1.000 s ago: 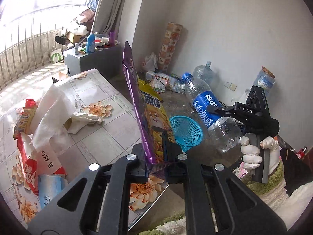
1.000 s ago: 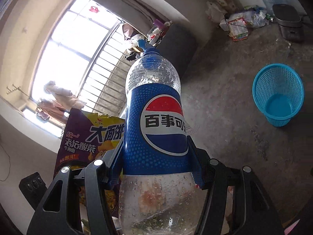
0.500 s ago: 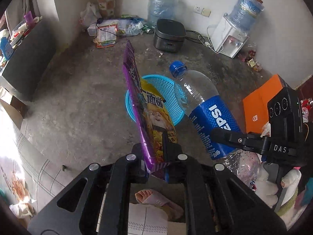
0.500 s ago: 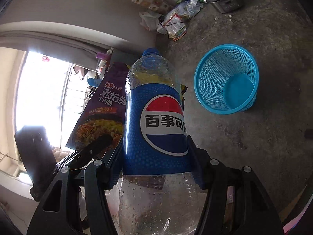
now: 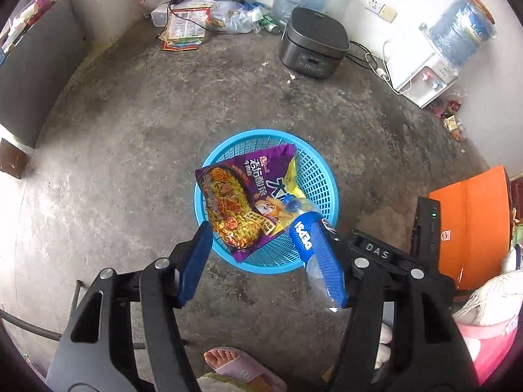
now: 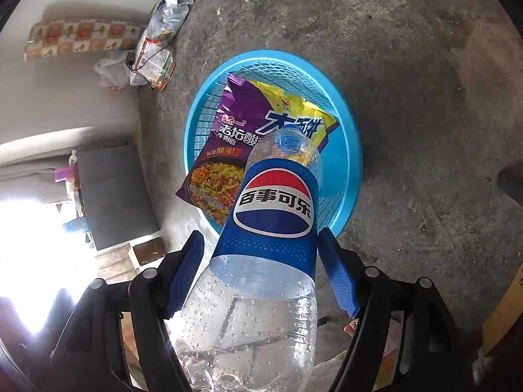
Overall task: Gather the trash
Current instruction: 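Carry the bag and bottle to the blue wastebasket and open both tools, then move both tools back over the table toward the blue tablet box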
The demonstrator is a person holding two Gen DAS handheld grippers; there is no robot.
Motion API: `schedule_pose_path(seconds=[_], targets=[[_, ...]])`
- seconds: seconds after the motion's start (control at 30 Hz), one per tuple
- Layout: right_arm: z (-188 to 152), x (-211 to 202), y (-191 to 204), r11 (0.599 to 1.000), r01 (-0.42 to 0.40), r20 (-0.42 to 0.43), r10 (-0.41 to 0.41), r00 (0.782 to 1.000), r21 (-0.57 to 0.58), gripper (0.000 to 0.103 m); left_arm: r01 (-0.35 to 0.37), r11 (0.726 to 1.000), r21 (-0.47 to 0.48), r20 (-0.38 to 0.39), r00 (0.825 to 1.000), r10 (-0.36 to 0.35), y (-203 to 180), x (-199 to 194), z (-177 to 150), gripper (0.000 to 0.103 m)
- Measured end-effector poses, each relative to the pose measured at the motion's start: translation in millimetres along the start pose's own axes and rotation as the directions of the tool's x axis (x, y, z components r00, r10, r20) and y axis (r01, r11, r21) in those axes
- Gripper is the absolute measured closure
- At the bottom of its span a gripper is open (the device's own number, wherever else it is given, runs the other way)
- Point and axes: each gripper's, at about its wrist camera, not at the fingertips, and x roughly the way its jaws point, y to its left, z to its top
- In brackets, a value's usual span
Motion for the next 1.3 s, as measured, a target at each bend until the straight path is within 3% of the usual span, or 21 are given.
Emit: schedule_pose_path(seconds=[0.13, 0.3, 0.53, 0.67, 0.73, 0.87, 1.03, 1.1, 1.2, 1.3], targets=[[-1.8, 10.0, 0.7, 0.999, 0.011, 0.007, -0.010, 1.000, -0.051, 0.033, -0.019, 0.998, 0.055, 0.107, 0.994, 0.013, 4.7, -40.9, -8.4, 0.037], [-3.6, 1.0, 13.3, 0.993, -0.074, 0.043, 0.078, 0.996, -0.095, 0.032, -0.035, 0.996, 0.080, 0.209, 0.978, 0.018, 12.8, -104.1, -31.1, 0.031], [-28.1, -33.8, 67.3, 0.947, -0.168, 0.042, 0.186, 0.982, -0.272, 0.032, -0.013, 0.999, 0.031, 0.376, 0.927, 0.000, 39.6, -200.8, -80.0, 0.020], [-56.3, -74.1, 91.5, 0.892, -0.109, 0.115, 0.177, 0.977, -0.439, 0.032, 0.006, 1.000, -0.017, 0.444, 0.896, 0.002, 67.6, -249.8, -122.4, 0.019], [-78.8, -97.5, 105.4, 0.838, -0.031, 0.181, 0.154, 0.971, -0.545, 0.032, 0.011, 0.999, -0.050, 0.476, 0.880, 0.014, 83.8, -273.9, -148.2, 0.018], [-132.5, -142.9, 132.0, 0.701, 0.124, 0.317, 0.152, 0.936, -0.702, 0.019, 0.014, 0.989, -0.150, 0.545, 0.835, 0.071, 119.1, -323.9, -200.5, 0.014], [-204.9, -191.3, 166.6, 0.538, 0.212, 0.397, 0.255, 0.881, -0.816, 0.007, 0.024, 0.943, -0.332, 0.631, 0.749, 0.203, 165.9, -392.8, -279.8, 0.013], [-238.2, -206.7, 180.1, 0.465, 0.219, 0.395, 0.324, 0.859, -0.858, 0.007, 0.009, 0.914, -0.406, 0.646, 0.710, 0.280, 181.6, -418.6, -316.1, 0.012], [-288.3, -221.4, 193.0, 0.330, 0.184, 0.323, 0.438, 0.839, -0.926, 0.007, -0.034, 0.869, -0.493, 0.651, 0.648, 0.395, 198.9, -450.7, -373.9, 0.012], [-337.6, -220.2, 202.9, 0.203, 0.110, 0.197, 0.483, 0.853, -0.973, 0.007, -0.073, 0.812, -0.579, 0.609, 0.623, 0.490, 215.8, -469.6, -435.5, 0.012]])
